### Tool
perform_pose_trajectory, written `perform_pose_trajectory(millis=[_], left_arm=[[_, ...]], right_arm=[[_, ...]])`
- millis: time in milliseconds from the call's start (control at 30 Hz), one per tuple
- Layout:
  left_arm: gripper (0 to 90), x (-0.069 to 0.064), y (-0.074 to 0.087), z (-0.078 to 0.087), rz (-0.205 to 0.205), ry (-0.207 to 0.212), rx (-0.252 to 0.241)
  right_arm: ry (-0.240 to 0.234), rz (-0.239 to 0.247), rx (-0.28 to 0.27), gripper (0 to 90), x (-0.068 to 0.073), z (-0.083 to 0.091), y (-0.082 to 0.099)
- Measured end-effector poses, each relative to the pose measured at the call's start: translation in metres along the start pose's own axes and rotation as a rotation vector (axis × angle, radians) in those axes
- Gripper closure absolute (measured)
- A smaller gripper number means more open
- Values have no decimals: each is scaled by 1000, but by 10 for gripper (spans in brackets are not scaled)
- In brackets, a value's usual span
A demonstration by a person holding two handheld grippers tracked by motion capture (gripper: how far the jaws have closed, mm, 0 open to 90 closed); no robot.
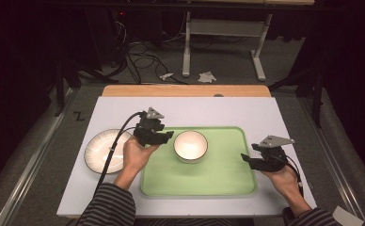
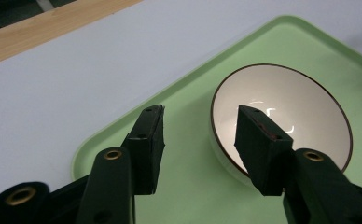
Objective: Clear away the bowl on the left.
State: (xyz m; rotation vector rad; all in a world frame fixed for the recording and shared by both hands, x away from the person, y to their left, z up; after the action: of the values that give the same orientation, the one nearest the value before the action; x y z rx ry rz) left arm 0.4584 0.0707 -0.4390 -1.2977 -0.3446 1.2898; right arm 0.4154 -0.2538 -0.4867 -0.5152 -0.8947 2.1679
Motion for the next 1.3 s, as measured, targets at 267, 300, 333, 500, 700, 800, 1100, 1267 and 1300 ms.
perform_pose_trajectory(millis=[267,300,333,500,700,800,1100,1267,1300], left_arm=[[522,6,-5,15,8,4,-11],[522,6,-5,15,8,4,-11],[521,8,-6,21,20,6,-13],[517,12,-11,33,27,7,-26],[507,16,-18,45,67,8,-57],[508,19,-15,49,54,-3,-44],[510,41,-15,69,105,-43,-82],[510,57,-6,77,144,-65,-102],[511,57,-6,77,144,-65,-102]], right_arm=[[-10,-15,-3,414,-1,-1,-1],[-10,-15,-3,414,-1,-1,-1],[-15,-18,1,414,-2,-3,0],[-26,-17,4,414,-1,-5,0],[-16,-24,6,414,-2,-5,0],[-14,-17,6,414,-2,-4,0],[-5,-14,-7,413,-2,-3,-1],[9,-23,-17,410,-4,0,-1],[9,-23,-17,410,-4,0,-1]])
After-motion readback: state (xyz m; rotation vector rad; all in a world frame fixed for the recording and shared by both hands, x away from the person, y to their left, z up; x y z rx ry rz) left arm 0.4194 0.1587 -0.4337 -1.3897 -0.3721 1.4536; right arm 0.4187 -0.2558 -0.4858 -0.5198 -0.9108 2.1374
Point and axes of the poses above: each handheld gripper's, and its own axes: z roughly backward along the jaws, y roughly out of its underside, x roughly to its left, the point moved 4 cm from there along -z, roughly forward along the jaws, and after that the axes turned 1 degree about -x, right-handed, at the moved point
